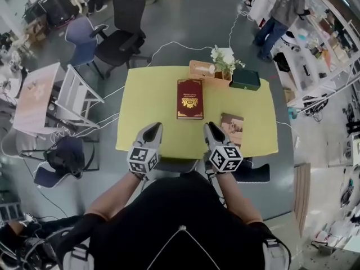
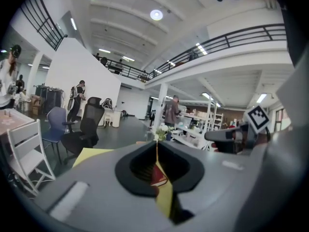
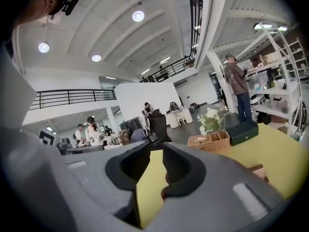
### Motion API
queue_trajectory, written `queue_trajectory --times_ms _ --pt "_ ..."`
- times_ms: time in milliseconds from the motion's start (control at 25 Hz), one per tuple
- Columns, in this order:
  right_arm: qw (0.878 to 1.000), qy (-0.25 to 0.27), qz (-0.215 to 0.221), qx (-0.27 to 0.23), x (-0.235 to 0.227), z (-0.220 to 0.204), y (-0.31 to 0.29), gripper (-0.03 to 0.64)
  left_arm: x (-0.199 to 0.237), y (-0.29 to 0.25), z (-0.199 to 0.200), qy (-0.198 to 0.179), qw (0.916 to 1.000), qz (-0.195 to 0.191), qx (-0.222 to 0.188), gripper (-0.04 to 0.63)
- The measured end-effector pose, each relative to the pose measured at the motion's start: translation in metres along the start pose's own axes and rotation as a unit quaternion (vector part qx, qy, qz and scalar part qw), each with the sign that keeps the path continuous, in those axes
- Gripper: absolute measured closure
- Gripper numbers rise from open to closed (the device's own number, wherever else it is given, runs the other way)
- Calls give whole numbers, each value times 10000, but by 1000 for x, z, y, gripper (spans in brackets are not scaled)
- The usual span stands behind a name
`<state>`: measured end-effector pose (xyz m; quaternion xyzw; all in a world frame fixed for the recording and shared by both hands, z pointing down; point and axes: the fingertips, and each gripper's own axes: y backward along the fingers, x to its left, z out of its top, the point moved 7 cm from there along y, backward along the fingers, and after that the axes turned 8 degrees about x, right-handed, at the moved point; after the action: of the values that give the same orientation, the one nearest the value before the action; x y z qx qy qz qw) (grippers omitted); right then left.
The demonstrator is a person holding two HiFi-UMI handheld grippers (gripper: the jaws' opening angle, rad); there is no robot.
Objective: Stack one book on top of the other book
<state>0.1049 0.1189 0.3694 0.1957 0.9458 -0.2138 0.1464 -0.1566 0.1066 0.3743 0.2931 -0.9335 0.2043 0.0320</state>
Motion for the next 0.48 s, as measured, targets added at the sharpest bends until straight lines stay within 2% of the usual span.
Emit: queue_trajectory --times_ms 240,480 --pt "9989 -12 405 230 -45 25 -37 529 -9 -41 16 115 9990 429 94 580" --pt "9947 -70 872 542 -72 29 -70 529 -19 -71 21 209 9961 821 243 580"
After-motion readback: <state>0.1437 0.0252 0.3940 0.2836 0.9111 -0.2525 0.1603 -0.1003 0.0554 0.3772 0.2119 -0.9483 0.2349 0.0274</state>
